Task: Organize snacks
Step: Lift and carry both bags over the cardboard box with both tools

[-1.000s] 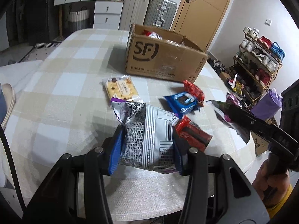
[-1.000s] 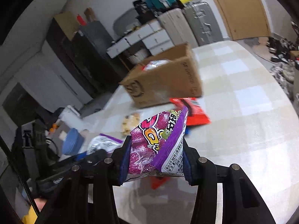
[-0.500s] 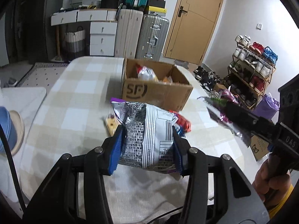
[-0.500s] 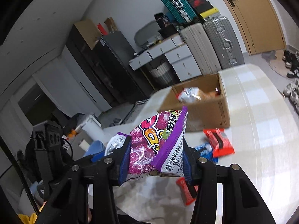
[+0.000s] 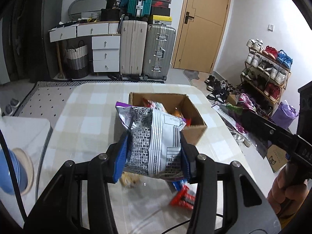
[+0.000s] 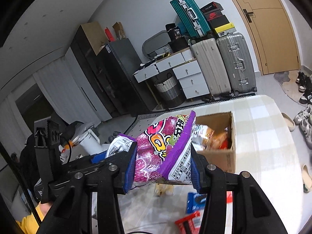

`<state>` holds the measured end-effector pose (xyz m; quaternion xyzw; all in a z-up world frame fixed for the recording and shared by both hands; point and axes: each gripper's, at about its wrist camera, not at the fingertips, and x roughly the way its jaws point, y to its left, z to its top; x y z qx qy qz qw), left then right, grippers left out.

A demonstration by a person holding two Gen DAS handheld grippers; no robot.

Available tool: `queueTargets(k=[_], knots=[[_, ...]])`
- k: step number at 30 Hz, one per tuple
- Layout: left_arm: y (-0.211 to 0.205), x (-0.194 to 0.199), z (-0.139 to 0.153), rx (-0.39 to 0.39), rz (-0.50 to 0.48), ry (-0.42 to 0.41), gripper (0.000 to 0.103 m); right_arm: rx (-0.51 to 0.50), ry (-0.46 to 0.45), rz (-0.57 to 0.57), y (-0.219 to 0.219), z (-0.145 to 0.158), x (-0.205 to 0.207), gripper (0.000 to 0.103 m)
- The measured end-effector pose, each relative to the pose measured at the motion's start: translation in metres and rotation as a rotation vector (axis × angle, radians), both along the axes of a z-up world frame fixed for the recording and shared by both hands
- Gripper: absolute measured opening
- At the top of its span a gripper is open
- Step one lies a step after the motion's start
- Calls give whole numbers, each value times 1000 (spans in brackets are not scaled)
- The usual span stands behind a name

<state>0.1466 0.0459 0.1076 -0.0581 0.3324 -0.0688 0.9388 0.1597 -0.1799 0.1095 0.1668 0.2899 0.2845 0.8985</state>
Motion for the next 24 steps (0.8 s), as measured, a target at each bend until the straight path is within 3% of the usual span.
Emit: queueTargets(k=[10, 24], knots=[[-14, 108, 0, 13, -33, 48, 44, -20, 23, -27, 1, -4, 73, 47], [-29, 236, -84, -11, -58, 173, 44, -87, 145, -58, -2, -71, 169, 47]])
